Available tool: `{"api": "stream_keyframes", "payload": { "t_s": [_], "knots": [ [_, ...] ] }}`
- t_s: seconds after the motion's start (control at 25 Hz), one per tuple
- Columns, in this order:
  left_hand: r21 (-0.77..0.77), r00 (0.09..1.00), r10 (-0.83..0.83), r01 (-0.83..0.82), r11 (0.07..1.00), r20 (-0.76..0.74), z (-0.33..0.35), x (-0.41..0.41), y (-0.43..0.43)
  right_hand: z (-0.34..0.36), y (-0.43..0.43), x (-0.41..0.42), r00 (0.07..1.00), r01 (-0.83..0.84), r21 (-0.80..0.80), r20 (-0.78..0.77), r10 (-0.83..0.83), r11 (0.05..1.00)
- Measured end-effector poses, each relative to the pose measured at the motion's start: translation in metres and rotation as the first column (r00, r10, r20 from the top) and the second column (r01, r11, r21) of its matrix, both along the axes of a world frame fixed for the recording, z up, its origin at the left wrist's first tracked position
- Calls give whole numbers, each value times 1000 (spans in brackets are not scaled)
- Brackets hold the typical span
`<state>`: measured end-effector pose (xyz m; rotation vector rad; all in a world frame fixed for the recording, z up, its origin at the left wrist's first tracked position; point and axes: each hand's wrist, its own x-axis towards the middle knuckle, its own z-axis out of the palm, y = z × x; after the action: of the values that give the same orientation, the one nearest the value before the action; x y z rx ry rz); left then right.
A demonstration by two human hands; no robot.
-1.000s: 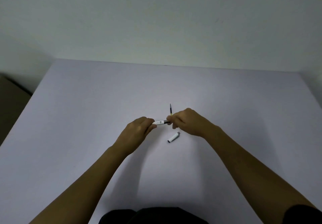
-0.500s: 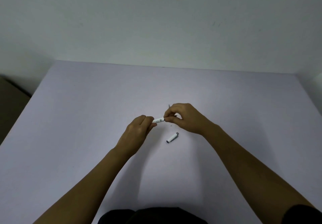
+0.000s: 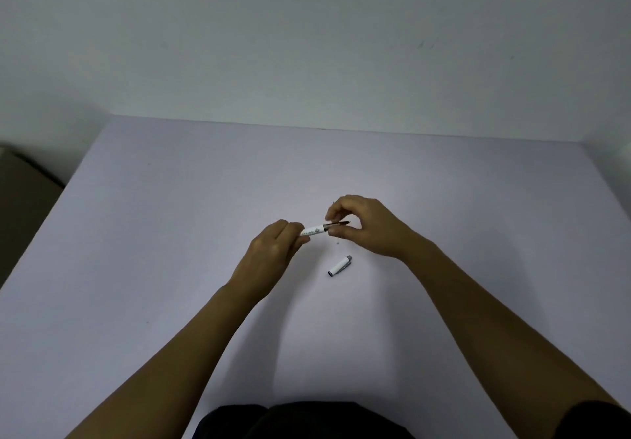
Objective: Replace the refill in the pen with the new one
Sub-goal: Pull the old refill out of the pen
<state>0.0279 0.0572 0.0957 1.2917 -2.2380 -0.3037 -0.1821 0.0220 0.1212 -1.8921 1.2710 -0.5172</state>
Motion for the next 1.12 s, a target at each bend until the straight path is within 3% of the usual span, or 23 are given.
{"api": "stream_keyframes", "payload": {
  "t_s": [0.12,0.32,0.48,1.12],
  "knots": [
    [12,1000,7,-7,1000,-22,-1,-1,2,-3,2,-1,997,75,104,-29,-72,992],
    [24,998,37,-36,999,-57,1,-1,0,-4,5,-3,996,74,13,44,-74,997],
    [-1,997,34,-34,999,-68,3,0,-2,-3,5,-2,992,111,73,47,-115,991],
    [12,990,14,-13,1000,-138,8,0,-2,6,6,-1,983,127,15,128,-128,992]
  ]
}}
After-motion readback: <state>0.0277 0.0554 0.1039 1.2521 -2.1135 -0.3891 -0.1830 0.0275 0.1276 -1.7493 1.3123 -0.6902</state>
